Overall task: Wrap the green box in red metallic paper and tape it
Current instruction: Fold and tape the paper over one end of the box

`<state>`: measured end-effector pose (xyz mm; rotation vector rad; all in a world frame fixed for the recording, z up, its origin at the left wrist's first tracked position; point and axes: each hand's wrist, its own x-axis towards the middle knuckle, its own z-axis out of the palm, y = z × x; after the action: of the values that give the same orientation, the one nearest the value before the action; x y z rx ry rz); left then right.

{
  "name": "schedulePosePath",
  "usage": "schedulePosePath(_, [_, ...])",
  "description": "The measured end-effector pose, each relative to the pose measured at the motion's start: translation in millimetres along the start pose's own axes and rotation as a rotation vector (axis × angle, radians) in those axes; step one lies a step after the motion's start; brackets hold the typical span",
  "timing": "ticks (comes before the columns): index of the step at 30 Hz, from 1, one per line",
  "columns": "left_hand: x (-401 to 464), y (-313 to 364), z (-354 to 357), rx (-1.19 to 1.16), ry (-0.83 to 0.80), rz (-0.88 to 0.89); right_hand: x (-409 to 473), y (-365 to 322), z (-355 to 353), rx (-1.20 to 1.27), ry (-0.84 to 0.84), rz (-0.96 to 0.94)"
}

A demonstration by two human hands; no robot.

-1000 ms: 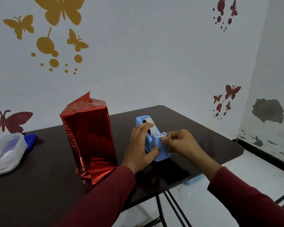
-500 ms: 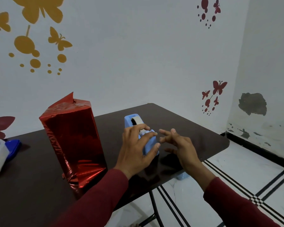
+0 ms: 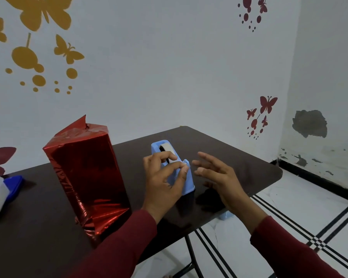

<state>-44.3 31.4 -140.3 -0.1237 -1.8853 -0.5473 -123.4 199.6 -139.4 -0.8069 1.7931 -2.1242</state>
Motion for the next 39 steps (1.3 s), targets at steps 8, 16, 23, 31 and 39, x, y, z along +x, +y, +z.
schedulePosePath(8, [1.3,-1.2,-1.6,-0.126,-0.001,-0.18,-0.2,0.3,9.0,0.038,0.026,-0.111])
schedulePosePath(16, [3.1,-1.3,-7.2,-0.18,0.016,-0.221,-3.1,2.8,29.6,-0.001,0.133,-0.224])
schedulePosePath(23, [10.0,2.5,-16.5,-0.201,0.137,-0.272,2.6,-38.5,21.7,-0.135,0.043,-0.045])
schedulePosePath(31, [10.6,38.3,-68.7,-0.176,0.231,-0.222,11.2,-93.3,40.9,-0.211,-0.151,0.035])
schedulePosePath(39, [39.5,19.8,-177.0,-0.004,0.475,-0.373,46.8,-151.3,113.5,-0.334,-0.311,-0.095])
